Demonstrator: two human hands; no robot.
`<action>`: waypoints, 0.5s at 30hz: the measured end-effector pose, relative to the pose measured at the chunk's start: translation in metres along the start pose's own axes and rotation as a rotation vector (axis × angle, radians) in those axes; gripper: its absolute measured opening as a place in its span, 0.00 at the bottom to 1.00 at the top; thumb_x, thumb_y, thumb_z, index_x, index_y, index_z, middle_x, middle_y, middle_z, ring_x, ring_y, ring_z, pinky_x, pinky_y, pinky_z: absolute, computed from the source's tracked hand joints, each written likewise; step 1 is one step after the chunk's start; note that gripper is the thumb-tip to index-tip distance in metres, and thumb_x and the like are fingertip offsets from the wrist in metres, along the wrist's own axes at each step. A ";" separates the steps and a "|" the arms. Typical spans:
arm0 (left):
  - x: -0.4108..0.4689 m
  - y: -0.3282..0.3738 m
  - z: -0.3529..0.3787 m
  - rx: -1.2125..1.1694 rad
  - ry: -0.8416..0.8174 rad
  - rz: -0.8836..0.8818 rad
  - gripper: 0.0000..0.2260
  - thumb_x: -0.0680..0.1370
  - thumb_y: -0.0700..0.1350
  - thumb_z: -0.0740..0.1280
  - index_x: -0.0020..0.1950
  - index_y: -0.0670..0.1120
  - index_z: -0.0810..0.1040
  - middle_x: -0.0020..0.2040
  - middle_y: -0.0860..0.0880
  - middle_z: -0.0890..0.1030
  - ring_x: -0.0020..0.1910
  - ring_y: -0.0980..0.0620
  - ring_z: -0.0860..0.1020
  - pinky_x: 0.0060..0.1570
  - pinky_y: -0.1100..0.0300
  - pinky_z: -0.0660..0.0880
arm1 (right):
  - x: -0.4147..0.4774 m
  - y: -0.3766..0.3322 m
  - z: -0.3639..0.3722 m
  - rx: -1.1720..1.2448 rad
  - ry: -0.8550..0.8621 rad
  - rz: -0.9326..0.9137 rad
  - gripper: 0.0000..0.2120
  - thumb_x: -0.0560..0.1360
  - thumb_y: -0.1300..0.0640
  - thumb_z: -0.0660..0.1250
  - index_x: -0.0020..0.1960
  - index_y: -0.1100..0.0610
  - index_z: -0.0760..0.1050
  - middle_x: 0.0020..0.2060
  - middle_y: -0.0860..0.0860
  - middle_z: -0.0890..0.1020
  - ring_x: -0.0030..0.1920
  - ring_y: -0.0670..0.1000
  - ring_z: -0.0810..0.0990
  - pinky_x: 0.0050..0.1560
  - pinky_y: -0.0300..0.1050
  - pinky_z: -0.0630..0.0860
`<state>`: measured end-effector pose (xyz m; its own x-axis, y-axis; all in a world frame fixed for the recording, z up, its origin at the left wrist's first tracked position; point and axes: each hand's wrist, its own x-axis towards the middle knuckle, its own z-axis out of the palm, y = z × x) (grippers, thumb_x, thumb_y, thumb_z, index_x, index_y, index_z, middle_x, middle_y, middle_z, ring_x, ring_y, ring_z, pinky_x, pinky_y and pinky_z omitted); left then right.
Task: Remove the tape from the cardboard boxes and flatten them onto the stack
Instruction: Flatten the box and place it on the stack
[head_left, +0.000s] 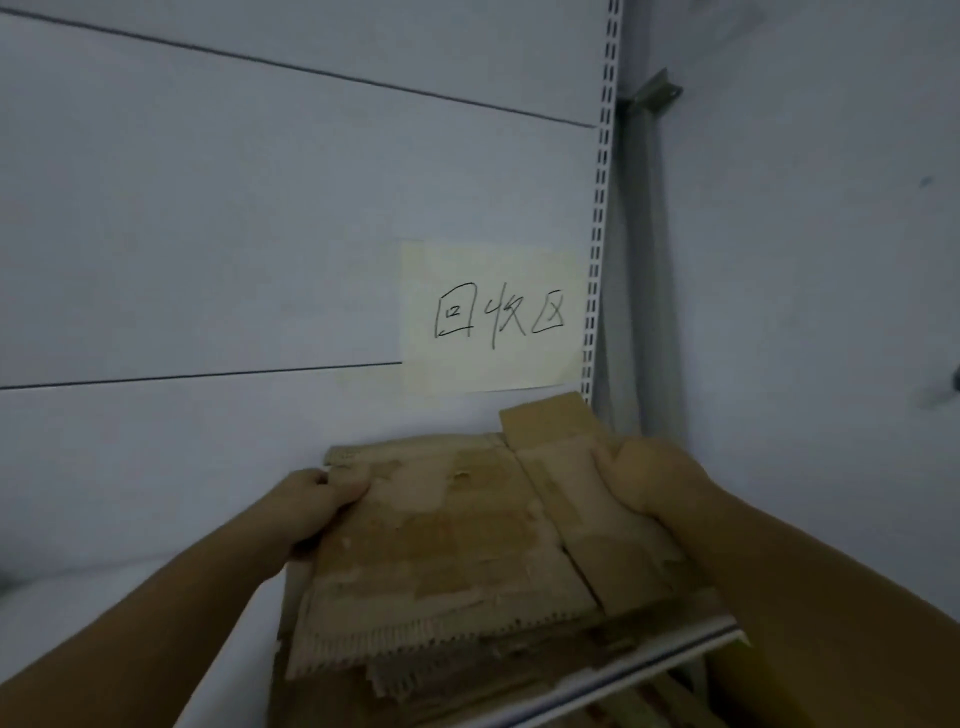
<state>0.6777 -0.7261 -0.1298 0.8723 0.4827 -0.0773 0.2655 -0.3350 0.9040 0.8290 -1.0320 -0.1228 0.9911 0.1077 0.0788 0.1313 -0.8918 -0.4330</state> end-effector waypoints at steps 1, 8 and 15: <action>-0.005 -0.006 0.002 0.037 0.073 -0.019 0.15 0.76 0.54 0.66 0.49 0.42 0.77 0.47 0.42 0.81 0.46 0.43 0.80 0.46 0.52 0.78 | 0.009 -0.003 0.008 0.007 -0.024 -0.007 0.27 0.82 0.44 0.47 0.69 0.61 0.68 0.67 0.59 0.72 0.65 0.58 0.72 0.66 0.50 0.66; -0.016 -0.060 0.039 0.466 0.376 -0.181 0.33 0.74 0.65 0.60 0.73 0.49 0.63 0.71 0.41 0.68 0.68 0.39 0.66 0.67 0.47 0.63 | 0.033 0.035 0.086 0.000 0.167 -0.180 0.13 0.78 0.53 0.54 0.50 0.57 0.75 0.51 0.55 0.80 0.49 0.54 0.79 0.44 0.46 0.73; -0.021 -0.060 0.044 0.529 0.344 -0.165 0.28 0.77 0.64 0.54 0.74 0.53 0.60 0.70 0.44 0.71 0.67 0.41 0.69 0.67 0.48 0.63 | 0.014 0.037 0.079 -0.045 0.218 -0.221 0.12 0.78 0.56 0.55 0.50 0.56 0.77 0.50 0.53 0.80 0.49 0.53 0.78 0.43 0.43 0.72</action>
<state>0.6612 -0.7517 -0.2004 0.6451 0.7638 0.0212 0.6276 -0.5454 0.5556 0.8497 -1.0288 -0.2082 0.9096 0.2085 0.3593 0.3367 -0.8766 -0.3438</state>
